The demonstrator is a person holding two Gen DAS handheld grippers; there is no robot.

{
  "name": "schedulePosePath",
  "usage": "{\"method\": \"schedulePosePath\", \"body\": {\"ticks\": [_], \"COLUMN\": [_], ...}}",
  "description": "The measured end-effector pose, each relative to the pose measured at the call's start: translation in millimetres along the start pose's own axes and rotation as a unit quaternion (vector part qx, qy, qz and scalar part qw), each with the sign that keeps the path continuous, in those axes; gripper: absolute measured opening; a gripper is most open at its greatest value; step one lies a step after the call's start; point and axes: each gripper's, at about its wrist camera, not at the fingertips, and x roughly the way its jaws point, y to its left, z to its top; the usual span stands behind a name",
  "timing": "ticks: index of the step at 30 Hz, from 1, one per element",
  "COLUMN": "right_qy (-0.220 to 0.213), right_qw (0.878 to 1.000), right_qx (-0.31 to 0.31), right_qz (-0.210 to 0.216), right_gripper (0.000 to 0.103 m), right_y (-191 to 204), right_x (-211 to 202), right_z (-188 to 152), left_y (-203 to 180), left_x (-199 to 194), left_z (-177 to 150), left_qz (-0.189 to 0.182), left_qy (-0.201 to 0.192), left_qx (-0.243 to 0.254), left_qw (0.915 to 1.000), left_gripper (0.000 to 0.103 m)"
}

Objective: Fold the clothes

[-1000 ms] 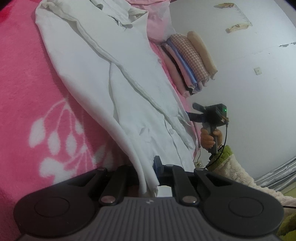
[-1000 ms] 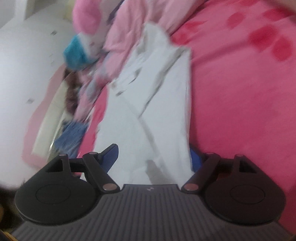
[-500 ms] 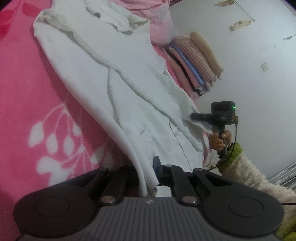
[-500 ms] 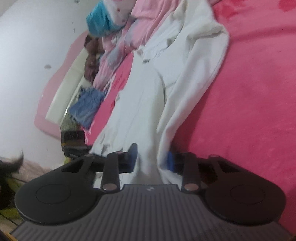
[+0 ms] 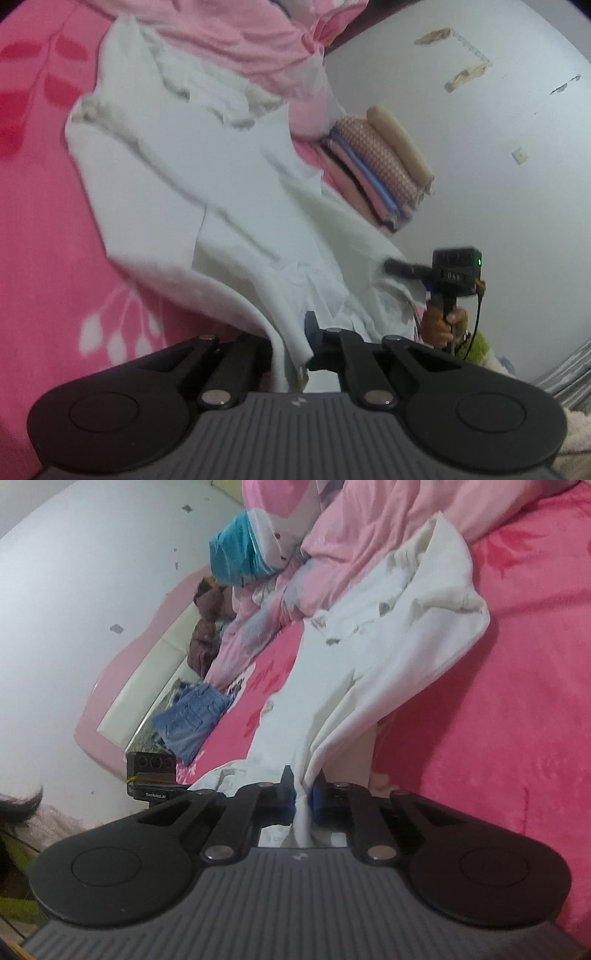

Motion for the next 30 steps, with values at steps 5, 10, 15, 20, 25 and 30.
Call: {"method": "schedulePosePath", "body": {"ticks": [5,10,15,20,25,30], "right_qy": [-0.033,-0.076,-0.110,-0.140,-0.157,-0.146], "right_qw": [0.999,0.997,0.994,0.990,0.987,0.980], "right_qx": [-0.014,-0.019,-0.020,-0.005,0.037,0.114], "right_qz": [0.002,0.012,0.014,0.015,-0.013,-0.077], "right_gripper": [0.006,0.006,0.006,0.006,0.006,0.018], "right_y": [12,17,7,-19,-63,-109], "right_x": [2,11,29,45,67,91], "right_z": [9,35,67,99,126,132], "left_y": [-1,10,26,53,78,104], "left_x": [-10,-15,-10,-8,-5,-1], "left_z": [27,64,101,123,132,141], "left_qz": [0.001,0.002,0.012,0.027,0.037,0.046], "left_qy": [-0.045,-0.085,-0.113,-0.131,-0.140,-0.148], "left_qx": [0.008,0.001,-0.012,-0.039,-0.076,-0.114], "left_qw": [0.9990,0.9964,0.9934,0.9902,0.9865,0.9813], "left_gripper": [0.005,0.005,0.005,0.005,0.005,0.025]}}
